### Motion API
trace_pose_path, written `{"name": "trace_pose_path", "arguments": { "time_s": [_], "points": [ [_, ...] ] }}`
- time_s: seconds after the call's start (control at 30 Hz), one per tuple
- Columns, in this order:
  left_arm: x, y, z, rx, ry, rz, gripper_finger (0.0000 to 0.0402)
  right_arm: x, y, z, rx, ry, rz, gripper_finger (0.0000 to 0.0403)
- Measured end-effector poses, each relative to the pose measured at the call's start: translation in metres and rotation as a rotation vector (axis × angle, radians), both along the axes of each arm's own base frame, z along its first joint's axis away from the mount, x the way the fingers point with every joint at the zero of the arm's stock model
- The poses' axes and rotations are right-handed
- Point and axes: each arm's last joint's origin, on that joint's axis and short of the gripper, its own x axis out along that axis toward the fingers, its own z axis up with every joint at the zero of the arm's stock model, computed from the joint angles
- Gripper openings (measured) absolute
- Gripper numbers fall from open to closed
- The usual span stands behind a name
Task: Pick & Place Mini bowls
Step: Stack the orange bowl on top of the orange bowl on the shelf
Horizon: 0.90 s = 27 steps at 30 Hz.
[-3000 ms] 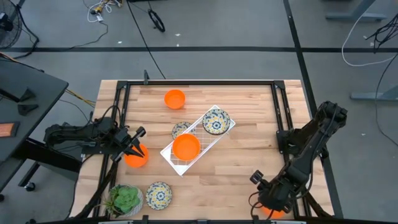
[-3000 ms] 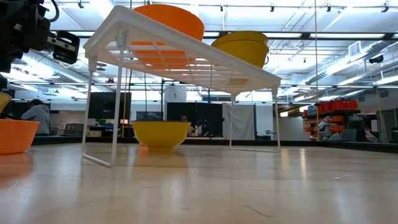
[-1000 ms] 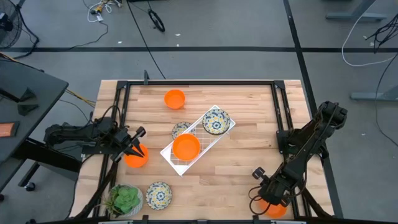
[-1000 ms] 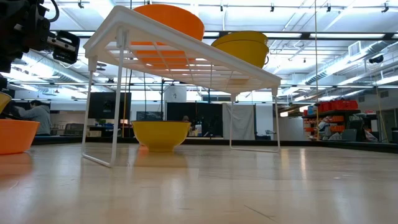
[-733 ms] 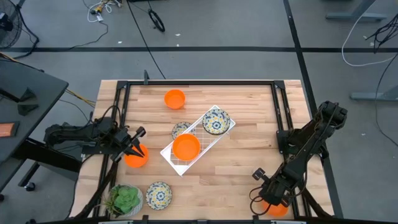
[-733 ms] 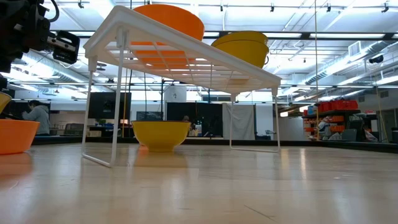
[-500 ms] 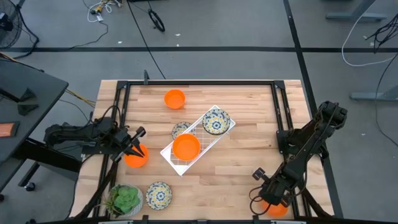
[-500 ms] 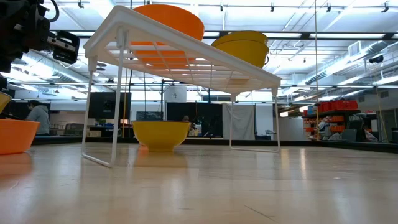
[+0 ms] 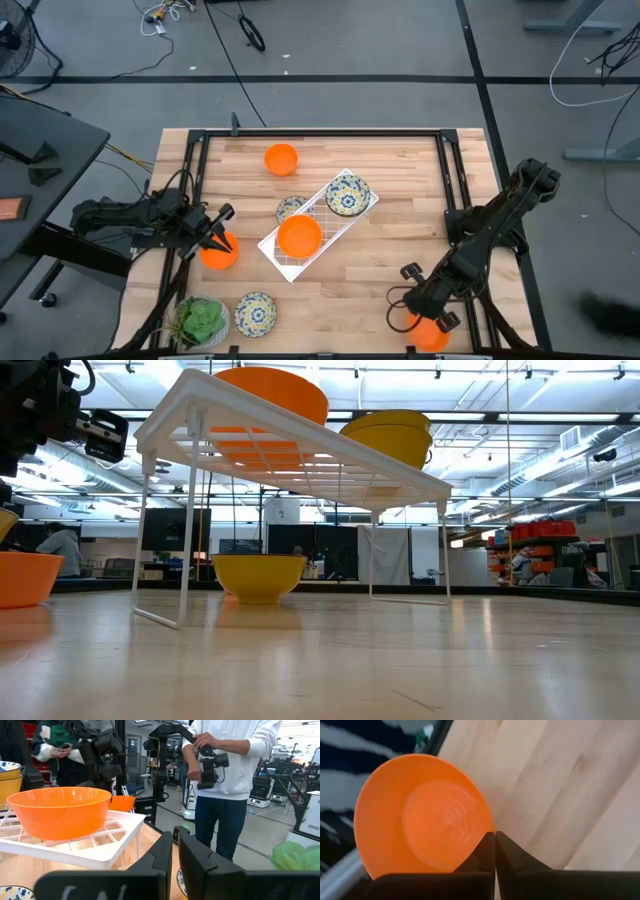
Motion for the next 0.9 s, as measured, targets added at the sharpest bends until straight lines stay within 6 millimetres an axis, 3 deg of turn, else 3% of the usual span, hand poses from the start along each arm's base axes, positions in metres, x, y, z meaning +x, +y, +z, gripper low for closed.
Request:
{"name": "trace_pose_path", "arguments": {
  "time_s": [0.37,0.73,0.9],
  "points": [
    [0.0,0.0,0.0,0.0,0.0,0.0,0.0037,0.046,-0.018,0.056,0.176,-0.039,-0.357,0.0],
    [0.0,0.0,0.0,0.0,0.0,0.0,0.0037,0.093,-0.066,0.13,0.359,-0.209,-0.63,0.0],
    [0.0,0.0,0.0,0.0,0.0,0.0,0.0037,0.113,-0.096,0.15,0.394,-0.271,-0.768,0.0]
  ]
}}
